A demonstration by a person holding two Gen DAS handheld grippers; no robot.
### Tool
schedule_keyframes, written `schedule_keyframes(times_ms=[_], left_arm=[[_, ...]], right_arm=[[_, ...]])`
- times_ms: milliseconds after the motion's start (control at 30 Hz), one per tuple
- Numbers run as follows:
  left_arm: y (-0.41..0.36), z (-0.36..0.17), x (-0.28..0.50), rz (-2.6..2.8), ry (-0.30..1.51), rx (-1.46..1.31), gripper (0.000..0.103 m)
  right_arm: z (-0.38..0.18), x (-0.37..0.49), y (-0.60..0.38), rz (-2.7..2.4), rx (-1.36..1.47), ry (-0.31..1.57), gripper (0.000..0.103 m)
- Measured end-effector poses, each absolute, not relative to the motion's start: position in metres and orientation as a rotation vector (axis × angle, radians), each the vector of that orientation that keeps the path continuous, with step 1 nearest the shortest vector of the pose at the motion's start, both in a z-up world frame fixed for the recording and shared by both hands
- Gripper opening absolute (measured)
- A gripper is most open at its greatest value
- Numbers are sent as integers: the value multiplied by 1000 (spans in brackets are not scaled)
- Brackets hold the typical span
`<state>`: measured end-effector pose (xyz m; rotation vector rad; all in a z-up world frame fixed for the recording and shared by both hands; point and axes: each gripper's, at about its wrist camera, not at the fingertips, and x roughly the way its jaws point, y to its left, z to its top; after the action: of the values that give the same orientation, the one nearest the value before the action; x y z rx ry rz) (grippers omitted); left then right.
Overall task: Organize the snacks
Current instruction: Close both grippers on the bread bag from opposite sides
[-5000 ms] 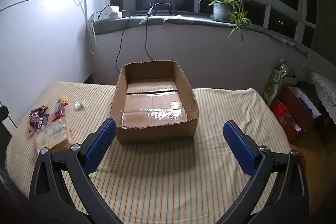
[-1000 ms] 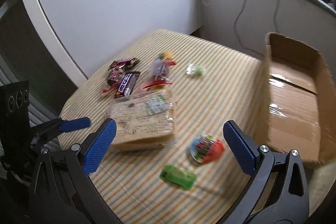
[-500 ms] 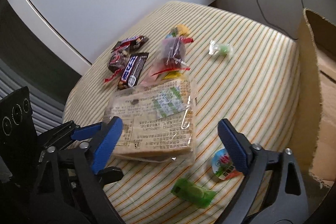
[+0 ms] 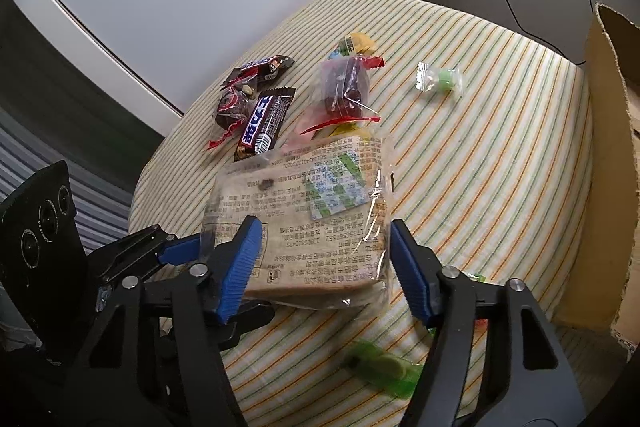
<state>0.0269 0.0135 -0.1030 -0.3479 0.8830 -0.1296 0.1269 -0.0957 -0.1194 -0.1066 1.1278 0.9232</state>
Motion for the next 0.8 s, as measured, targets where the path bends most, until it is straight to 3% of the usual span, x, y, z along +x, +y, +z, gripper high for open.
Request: schedule_keyframes(times_ms=[800], left_arm=[[-38, -45, 57, -207, 753, -208, 66]], right_arm=[[-54, 130, -179, 850, -10, 960, 62]])
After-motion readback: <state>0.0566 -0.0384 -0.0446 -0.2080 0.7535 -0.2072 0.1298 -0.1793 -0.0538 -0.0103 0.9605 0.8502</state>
